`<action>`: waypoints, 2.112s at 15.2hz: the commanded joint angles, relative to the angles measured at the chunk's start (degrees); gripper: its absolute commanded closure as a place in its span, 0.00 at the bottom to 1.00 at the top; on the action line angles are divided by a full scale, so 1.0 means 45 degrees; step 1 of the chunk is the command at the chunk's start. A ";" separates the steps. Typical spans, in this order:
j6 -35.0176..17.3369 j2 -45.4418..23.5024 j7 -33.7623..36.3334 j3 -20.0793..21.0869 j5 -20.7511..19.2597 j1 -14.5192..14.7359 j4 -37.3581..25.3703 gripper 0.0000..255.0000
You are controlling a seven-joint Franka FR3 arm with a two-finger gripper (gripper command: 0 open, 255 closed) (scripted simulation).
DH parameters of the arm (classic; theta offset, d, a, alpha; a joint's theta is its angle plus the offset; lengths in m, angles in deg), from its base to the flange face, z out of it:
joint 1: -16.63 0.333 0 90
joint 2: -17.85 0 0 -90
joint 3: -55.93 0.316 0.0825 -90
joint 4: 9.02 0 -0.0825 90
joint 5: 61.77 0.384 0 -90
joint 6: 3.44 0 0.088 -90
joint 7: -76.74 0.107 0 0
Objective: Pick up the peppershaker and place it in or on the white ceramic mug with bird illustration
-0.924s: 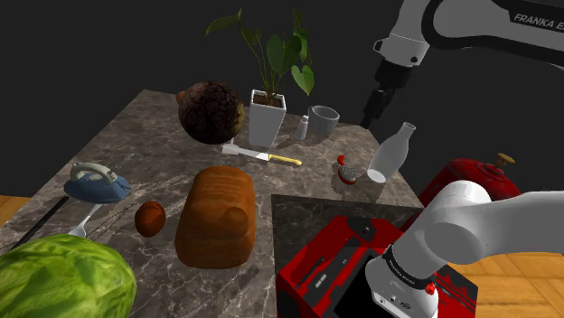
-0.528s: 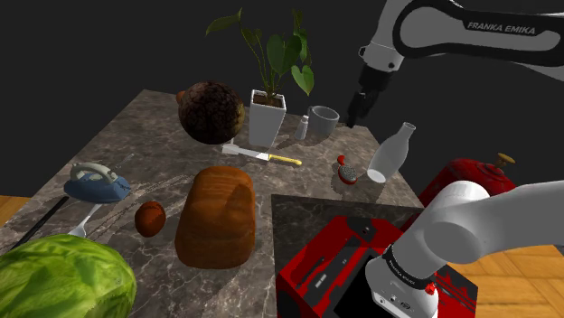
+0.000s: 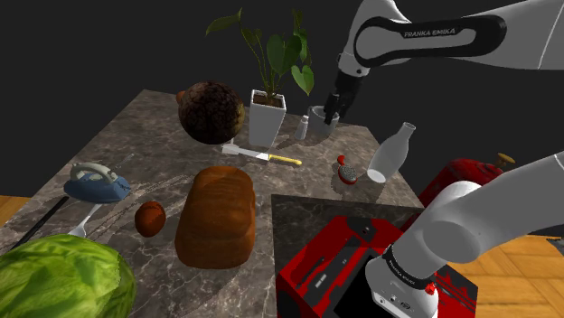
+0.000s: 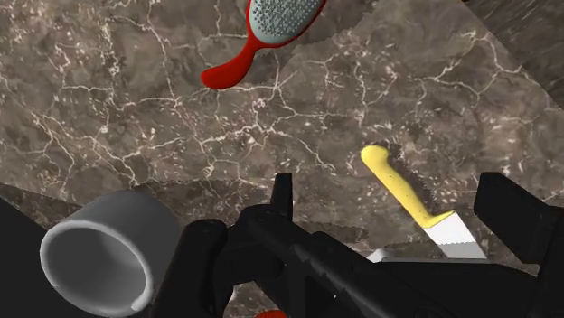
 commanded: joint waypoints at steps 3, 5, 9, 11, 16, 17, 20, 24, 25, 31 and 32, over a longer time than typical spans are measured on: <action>-0.1057 -0.1874 -0.0111 -0.0340 -0.0005 -0.0147 -0.0958 0.00; -0.1492 -0.2824 -0.0162 -0.0483 0.0054 -0.0210 -0.1530 0.00; -0.2181 -0.4736 -0.0299 -0.0741 0.0268 -0.0358 -0.2859 0.00; -0.2433 -0.5698 -0.0383 -0.0848 0.0419 -0.0456 -0.3618 0.00; -0.2780 -0.8131 -0.0599 -0.1022 0.0878 -0.0800 -0.5816 0.00; -0.2800 -0.8625 -0.0639 -0.1044 0.0978 -0.0886 -0.6312 0.00; -0.2944 -0.9303 -0.0691 -0.1056 0.1111 -0.1015 -0.6871 0.00; -0.3517 -0.9616 -0.0733 -0.1040 0.1177 -0.1071 -0.6608 0.00; -0.3658 -0.9699 -0.0744 -0.1036 0.1195 -0.1086 -0.6550 0.00; -0.3879 -0.9835 -0.0762 -0.1028 0.1223 -0.1109 -0.6464 0.00; -0.3879 -0.9835 -0.0762 -0.1028 0.1223 -0.1109 -0.6464 0.00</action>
